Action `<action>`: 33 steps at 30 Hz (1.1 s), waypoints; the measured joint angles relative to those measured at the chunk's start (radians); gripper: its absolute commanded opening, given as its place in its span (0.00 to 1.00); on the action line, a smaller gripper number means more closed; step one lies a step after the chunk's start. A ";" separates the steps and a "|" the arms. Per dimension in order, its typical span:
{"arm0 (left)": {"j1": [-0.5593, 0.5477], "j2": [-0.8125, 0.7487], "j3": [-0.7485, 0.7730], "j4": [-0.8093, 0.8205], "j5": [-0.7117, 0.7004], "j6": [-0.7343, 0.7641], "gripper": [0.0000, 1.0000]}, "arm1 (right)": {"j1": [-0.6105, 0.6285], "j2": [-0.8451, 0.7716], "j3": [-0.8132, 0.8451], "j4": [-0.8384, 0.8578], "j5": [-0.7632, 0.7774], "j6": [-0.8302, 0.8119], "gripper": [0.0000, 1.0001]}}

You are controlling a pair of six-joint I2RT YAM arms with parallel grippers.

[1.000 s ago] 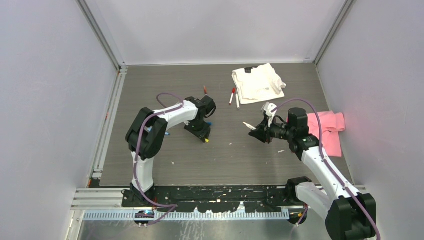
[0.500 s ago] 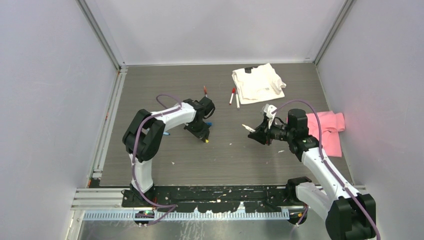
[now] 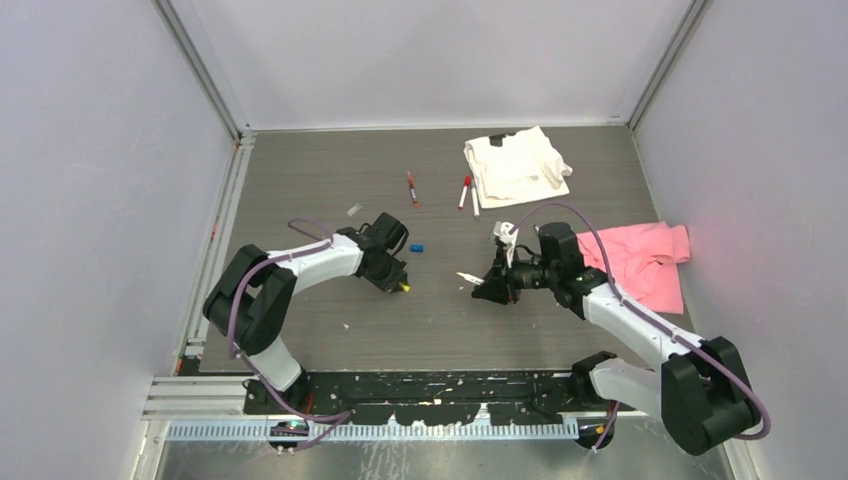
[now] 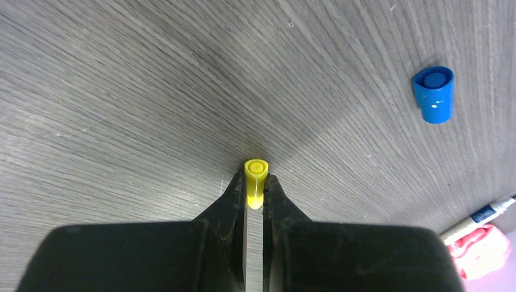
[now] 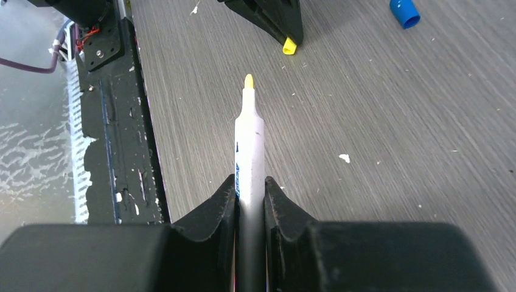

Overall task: Insert the pens into the pen caps
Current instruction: Insert the pen cap onto the pen.

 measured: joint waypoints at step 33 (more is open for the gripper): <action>0.023 -0.117 -0.202 0.248 0.158 -0.204 0.01 | 0.350 0.592 0.060 0.494 0.398 0.715 0.01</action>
